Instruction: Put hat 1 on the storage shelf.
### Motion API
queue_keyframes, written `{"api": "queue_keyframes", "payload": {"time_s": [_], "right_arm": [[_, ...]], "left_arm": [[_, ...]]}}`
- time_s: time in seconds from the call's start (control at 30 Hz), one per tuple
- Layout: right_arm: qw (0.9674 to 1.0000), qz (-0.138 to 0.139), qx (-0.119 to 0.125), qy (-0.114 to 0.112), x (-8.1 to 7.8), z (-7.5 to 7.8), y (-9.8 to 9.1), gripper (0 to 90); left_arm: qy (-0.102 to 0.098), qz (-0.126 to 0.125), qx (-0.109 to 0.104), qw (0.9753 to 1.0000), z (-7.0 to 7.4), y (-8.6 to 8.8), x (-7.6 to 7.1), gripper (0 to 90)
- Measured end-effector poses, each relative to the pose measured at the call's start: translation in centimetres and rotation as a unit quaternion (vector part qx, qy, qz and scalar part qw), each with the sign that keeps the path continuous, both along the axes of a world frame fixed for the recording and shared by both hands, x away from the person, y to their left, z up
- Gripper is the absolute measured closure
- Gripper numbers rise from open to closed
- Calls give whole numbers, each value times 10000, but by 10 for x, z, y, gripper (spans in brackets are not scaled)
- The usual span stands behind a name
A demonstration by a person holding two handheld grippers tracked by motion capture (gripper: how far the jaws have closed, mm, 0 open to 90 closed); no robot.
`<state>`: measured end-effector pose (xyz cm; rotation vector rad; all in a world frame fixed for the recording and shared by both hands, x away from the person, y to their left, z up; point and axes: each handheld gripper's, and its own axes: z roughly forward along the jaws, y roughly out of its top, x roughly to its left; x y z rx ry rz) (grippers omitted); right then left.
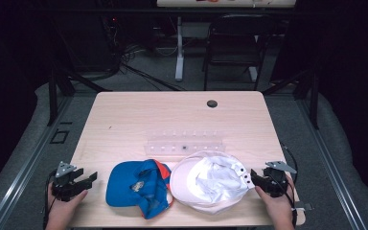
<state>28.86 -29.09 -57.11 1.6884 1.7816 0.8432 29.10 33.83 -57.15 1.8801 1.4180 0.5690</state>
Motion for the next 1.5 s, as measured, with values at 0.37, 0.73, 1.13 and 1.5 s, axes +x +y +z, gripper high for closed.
{"api": "queue_keyframes", "payload": {"time_s": [0.37, 0.73, 1.13, 1.5], "right_arm": [[9996, -12, -125, -261, -15, 19, 3, 433], [9989, -119, 379, 257, -18, 30, 2, 513], [9947, 146, 971, 319, -20, 69, -3, 531], [9922, 372, 989, 663, -9, 89, 1, 512]], "left_arm": [[-150, -85, 100, 9998, 13, -8, -8, 414], [5, -225, 61, 9997, 14, -11, -6, 480], [-152, -350, 36, 9993, 13, -15, -7, 531], [-54, -473, 210, 9986, 13, -19, -7, 523]]}}
